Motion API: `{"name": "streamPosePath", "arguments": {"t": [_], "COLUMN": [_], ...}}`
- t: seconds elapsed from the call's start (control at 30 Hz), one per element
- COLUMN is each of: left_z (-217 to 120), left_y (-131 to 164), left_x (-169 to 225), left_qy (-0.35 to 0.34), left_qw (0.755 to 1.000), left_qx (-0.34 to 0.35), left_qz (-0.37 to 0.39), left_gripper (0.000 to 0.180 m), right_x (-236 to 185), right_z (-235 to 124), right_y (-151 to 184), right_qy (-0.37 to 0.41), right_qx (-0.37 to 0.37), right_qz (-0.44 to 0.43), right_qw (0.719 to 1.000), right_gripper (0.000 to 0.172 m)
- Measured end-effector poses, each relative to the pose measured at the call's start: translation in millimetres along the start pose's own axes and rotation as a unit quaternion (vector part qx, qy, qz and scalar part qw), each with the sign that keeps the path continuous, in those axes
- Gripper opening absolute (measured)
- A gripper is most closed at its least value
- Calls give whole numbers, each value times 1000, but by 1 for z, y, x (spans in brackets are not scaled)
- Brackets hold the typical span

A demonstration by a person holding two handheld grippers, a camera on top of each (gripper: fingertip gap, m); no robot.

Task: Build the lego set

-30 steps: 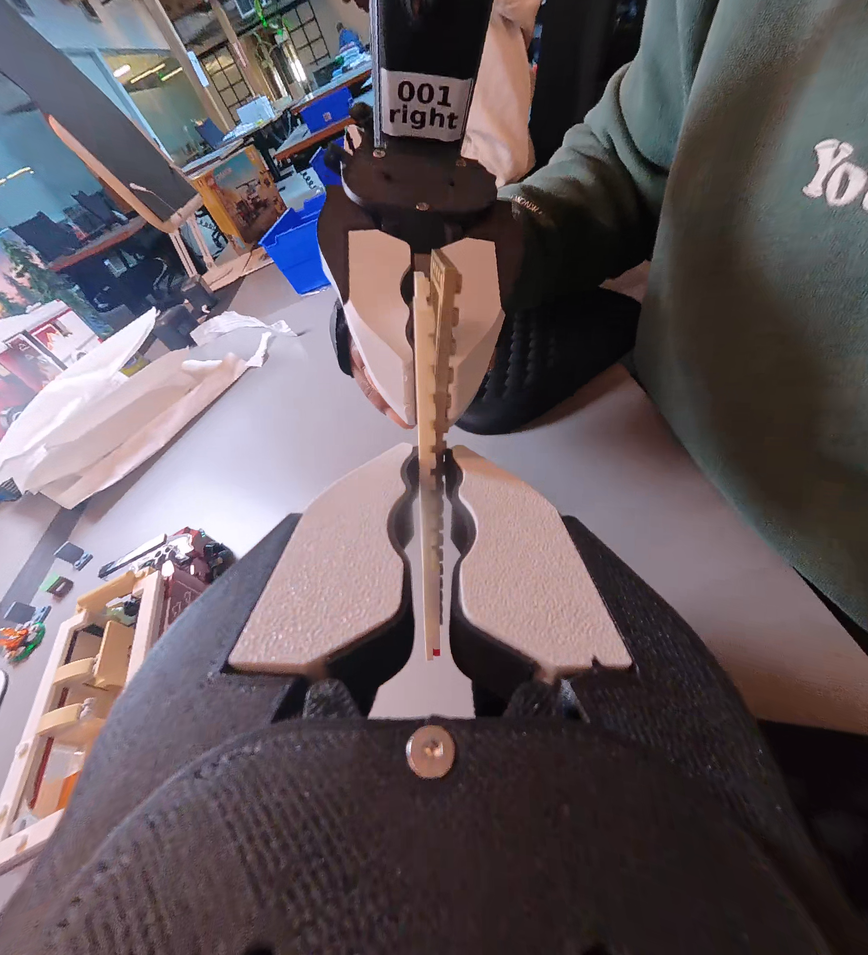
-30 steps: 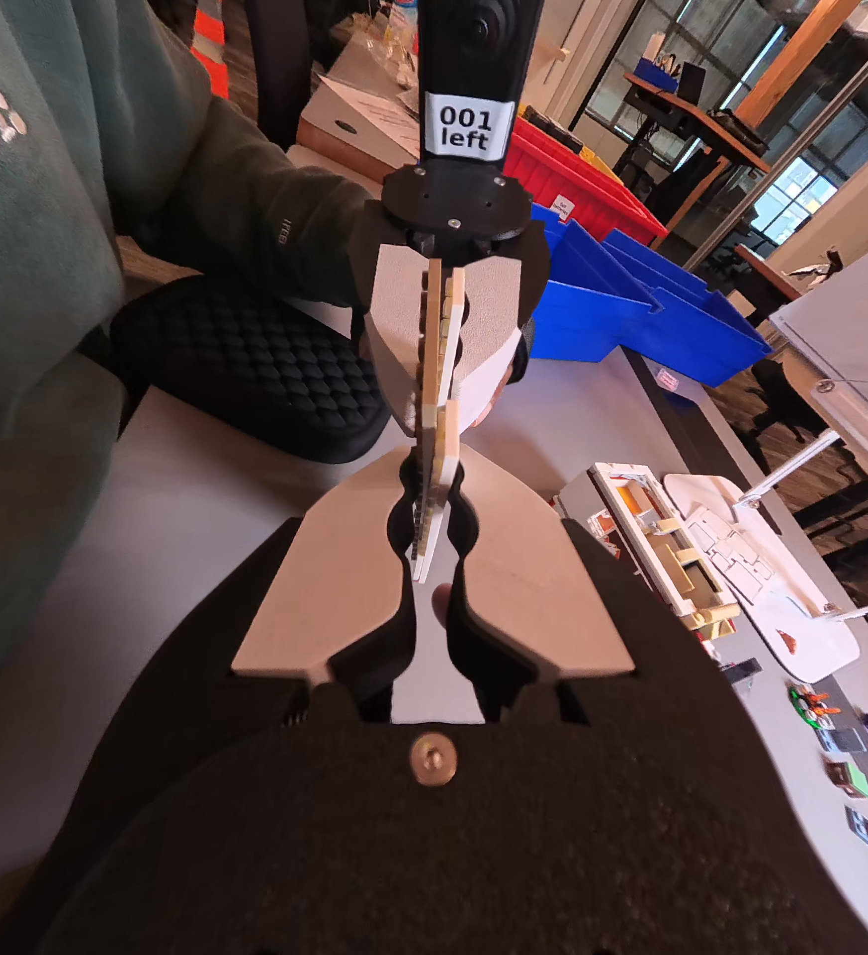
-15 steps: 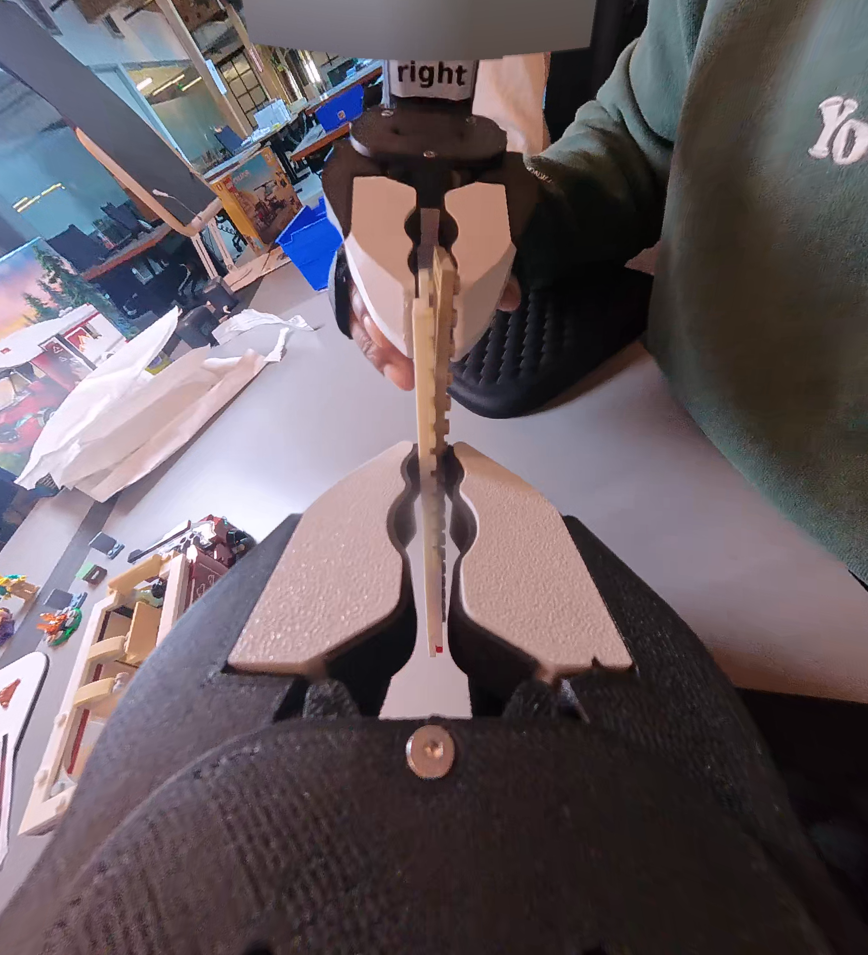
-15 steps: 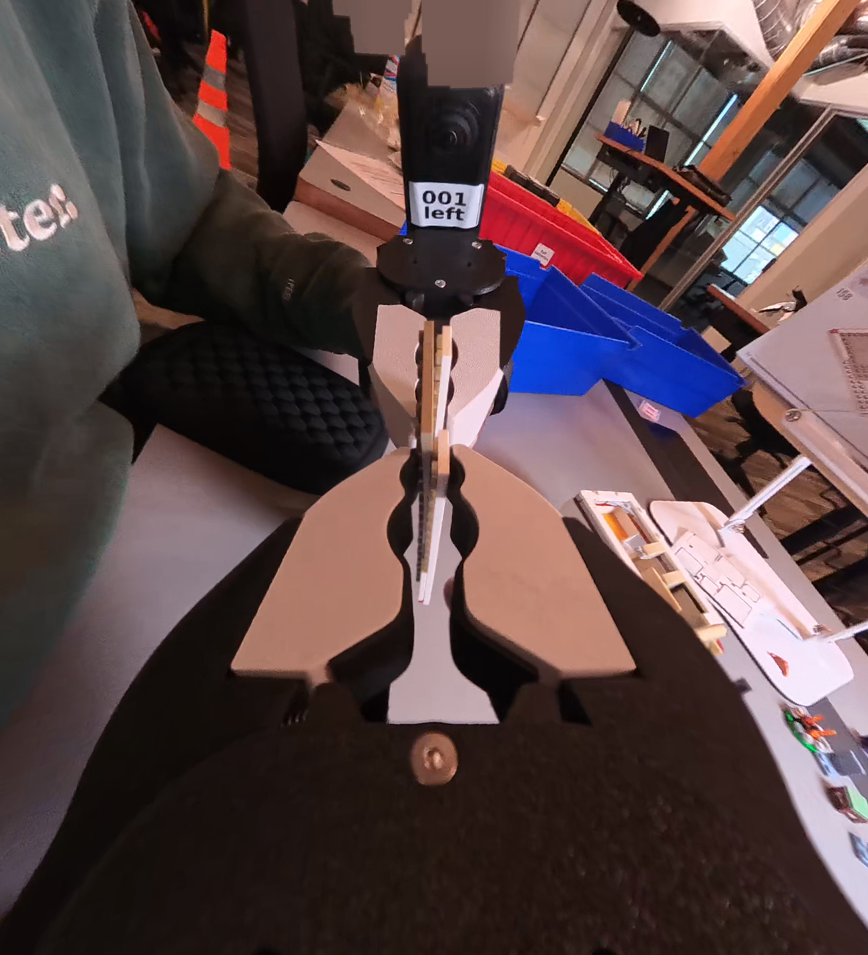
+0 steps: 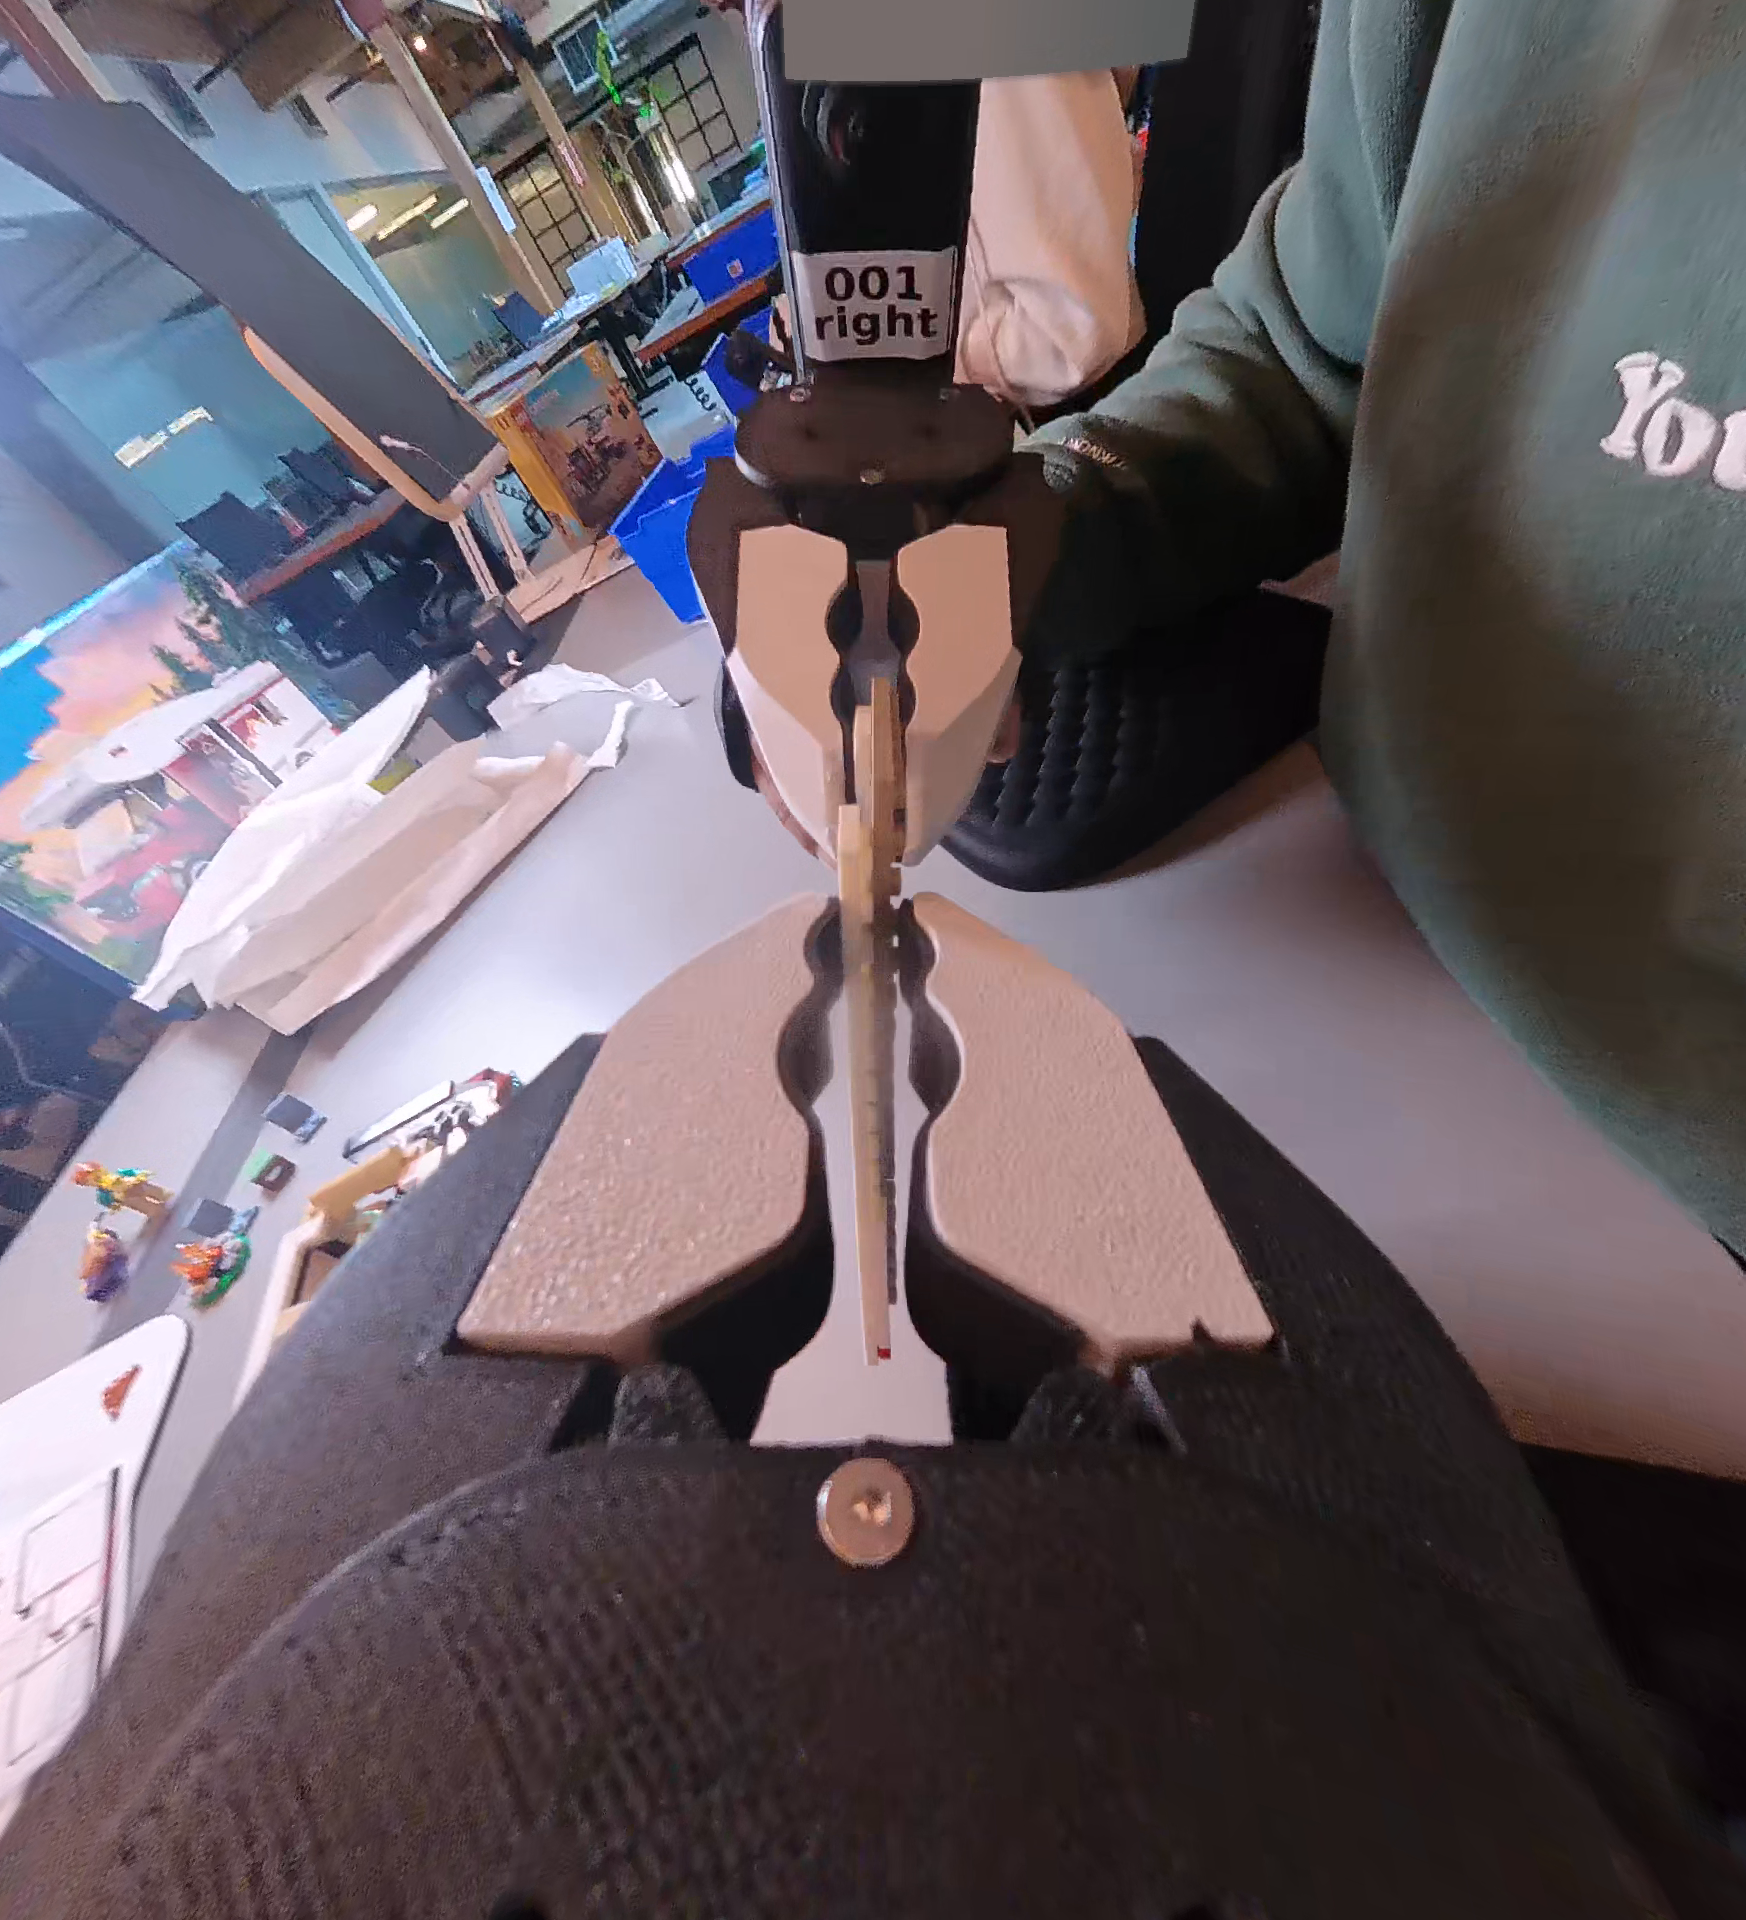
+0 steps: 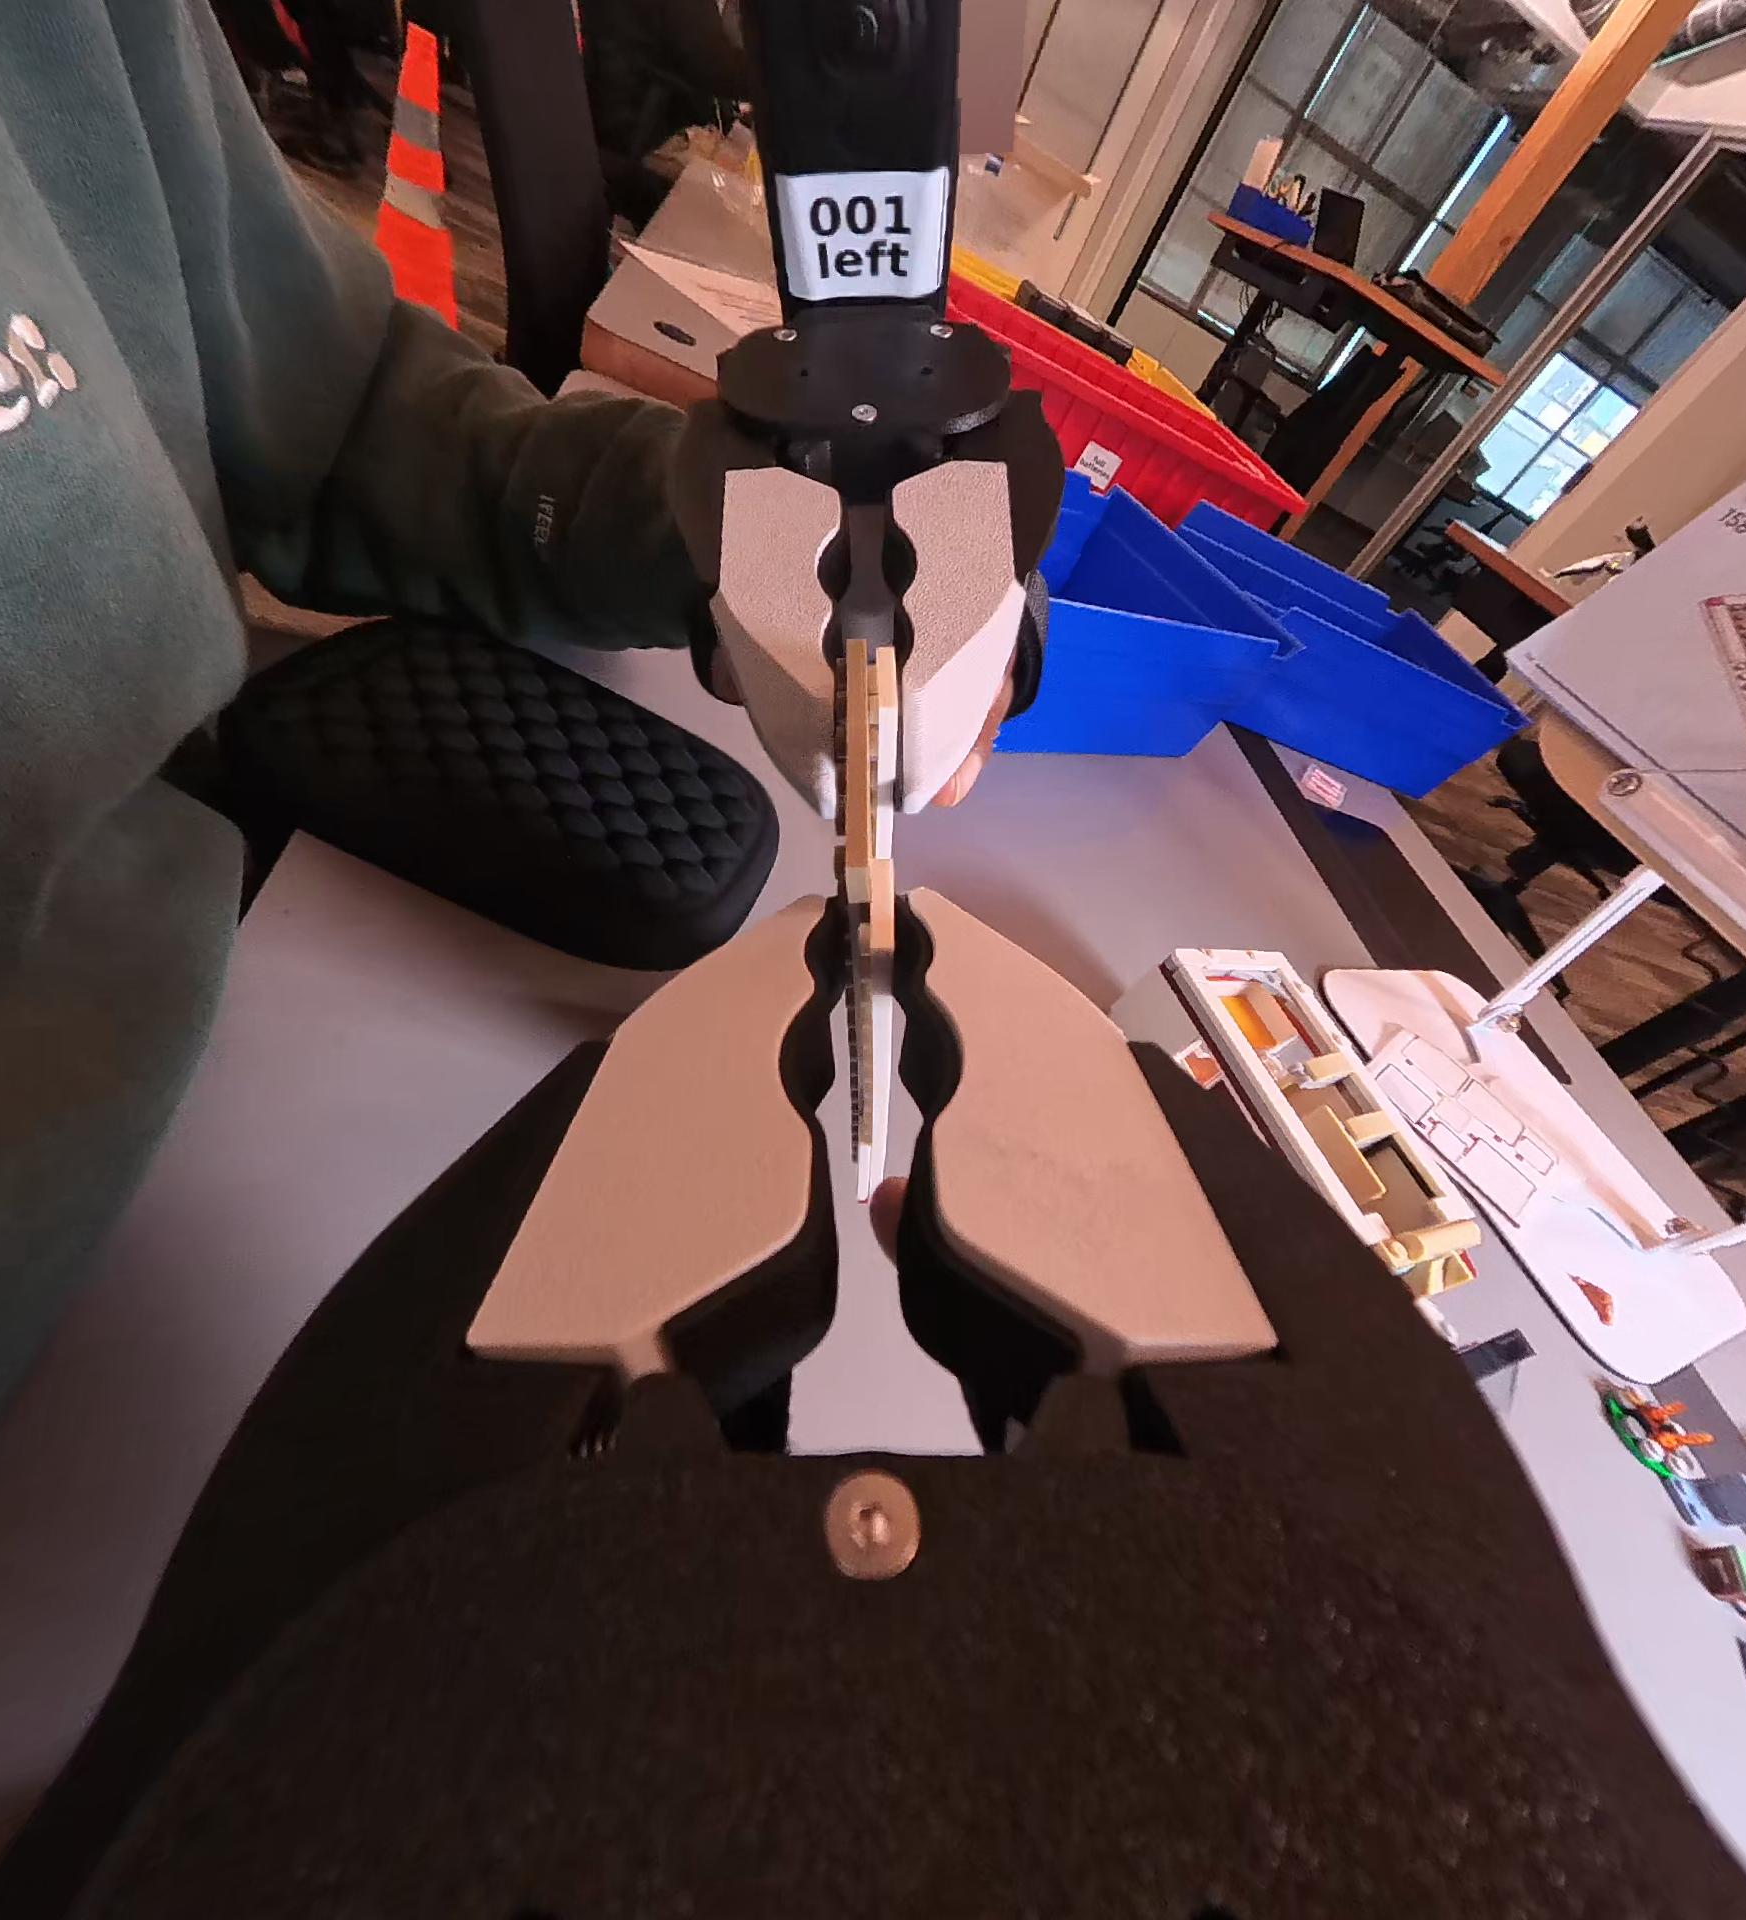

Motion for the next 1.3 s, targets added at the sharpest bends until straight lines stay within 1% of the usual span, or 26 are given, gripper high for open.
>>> {"name": "streamPosePath", "arguments": {"t": [0.03,0.17,0.23,0.27,0.3,0.43,0.5,0.53,0.6,0.63,0.7,0.93,1.07,1.13,1.17,1.2,1.23,1.3], "left_z": [0,0,-1,-2,-2,-2,-2,-3,-6,-7,-6,-4,-1,-1,-1,1,2,6], "left_y": [0,2,0,-1,-1,-1,-2,-3,-10,-13,-14,-13,-19,-22,-20,-15,-12,-9], "left_x": [0,1,1,1,2,3,1,0,0,2,0,2,-3,-8,-10,-10,-10,-8], "left_qy": [6,-3,1,-2,3,11,-9,-15,-21,-18,-23,-6,-28,-49,-50,-43,-36,-37], "left_qw": [1000,1000,1000,1000,1000,1000,1000,1000,1000,1000,1000,1000,1000,999,999,999,999,999], "left_qx": [-1,-6,-1,1,-2,-2,-1,-5,5,8,1,-9,6,13,2,-12,-18,-23], "left_qz": [-10,5,5,9,10,7,15,17,17,20,20,14,8,8,4,-8,-15,-11], "left_gripper": [10,8,8,8,8,8,8,10,23,10,9,8,9,14,29,36,33,16], "right_x": [0,0,-1,-2,-1,-2,0,0,0,0,1,-1,5,8,9,10,10,8], "right_z": [0,0,-4,-6,-8,-7,-8,-7,-5,-5,-5,-7,-13,-17,-19,-21,-21,-21], "right_y": [0,-1,-6,-10,-11,-9,-9,-10,-7,-6,-5,-3,-4,-5,-6,-6,-7,-8], "right_qy": [-2,8,15,10,7,-5,3,4,13,9,10,11,7,0,-4,-5,-8,-9], "right_qx": [-1,-2,11,21,29,32,34,33,22,24,31,39,69,92,101,106,109,109], "right_qz": [3,6,-6,-4,1,11,3,1,-10,-9,-3,-5,16,34,42,46,46,36], "right_qw": [1000,1000,1000,1000,1000,999,999,999,1000,1000,999,999,997,995,994,993,993,993], "right_gripper": [8,8,14,14,8,8,8,8,8,8,8,10,7,7,7,7,7,7]}}
Point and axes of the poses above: each gripper's, where its closed fingertips meet, z out along the fingers, y out of its underside, x = y × z across the jaws, the point moved 3 cm from there along -z, back along the fingers, and after that the axes turned 9 degrees about -x, right-handed, at the moved point
